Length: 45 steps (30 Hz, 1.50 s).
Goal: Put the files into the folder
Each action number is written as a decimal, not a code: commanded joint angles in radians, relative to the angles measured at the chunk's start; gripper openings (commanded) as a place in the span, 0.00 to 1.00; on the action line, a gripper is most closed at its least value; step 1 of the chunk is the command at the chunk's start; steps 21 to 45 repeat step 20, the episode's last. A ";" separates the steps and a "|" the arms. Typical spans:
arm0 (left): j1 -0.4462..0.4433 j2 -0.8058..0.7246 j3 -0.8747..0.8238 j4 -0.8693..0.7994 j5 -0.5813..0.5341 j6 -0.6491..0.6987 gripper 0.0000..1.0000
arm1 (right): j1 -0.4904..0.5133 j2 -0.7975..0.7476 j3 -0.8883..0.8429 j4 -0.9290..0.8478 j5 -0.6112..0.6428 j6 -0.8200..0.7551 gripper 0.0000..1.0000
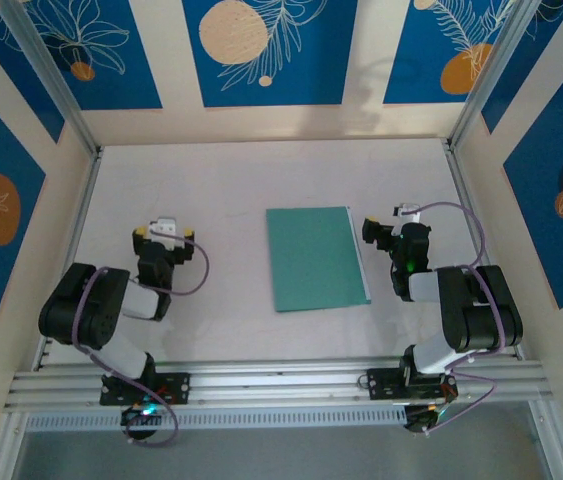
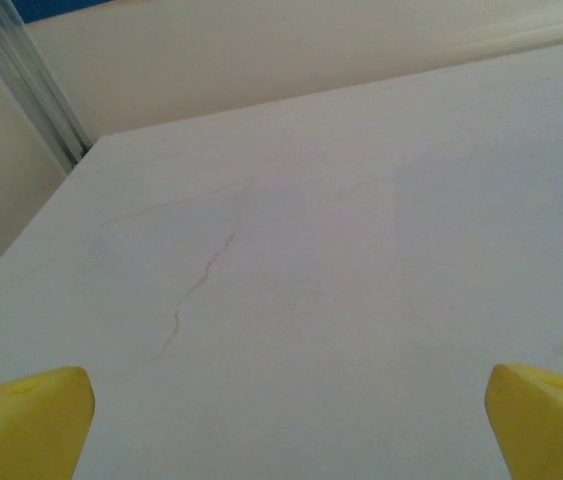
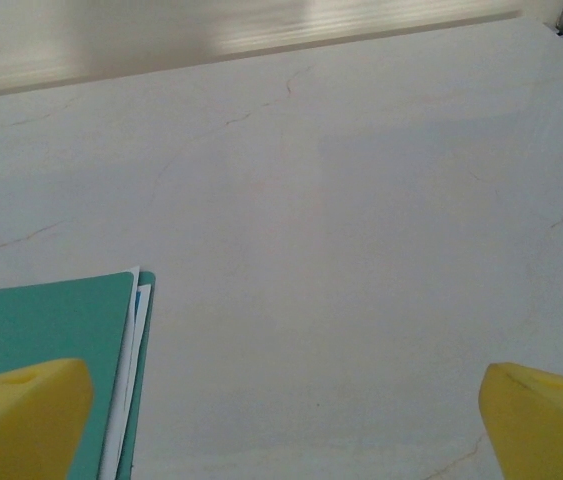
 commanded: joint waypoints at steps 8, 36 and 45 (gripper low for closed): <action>0.067 -0.030 0.050 -0.147 0.097 -0.080 1.00 | 0.000 0.004 0.007 0.003 0.027 -0.011 0.99; 0.066 -0.031 0.043 -0.135 0.104 -0.081 1.00 | -0.003 0.003 0.007 0.003 0.019 -0.011 0.99; 0.066 -0.031 0.043 -0.135 0.104 -0.081 1.00 | -0.003 0.003 0.007 0.003 0.019 -0.011 0.99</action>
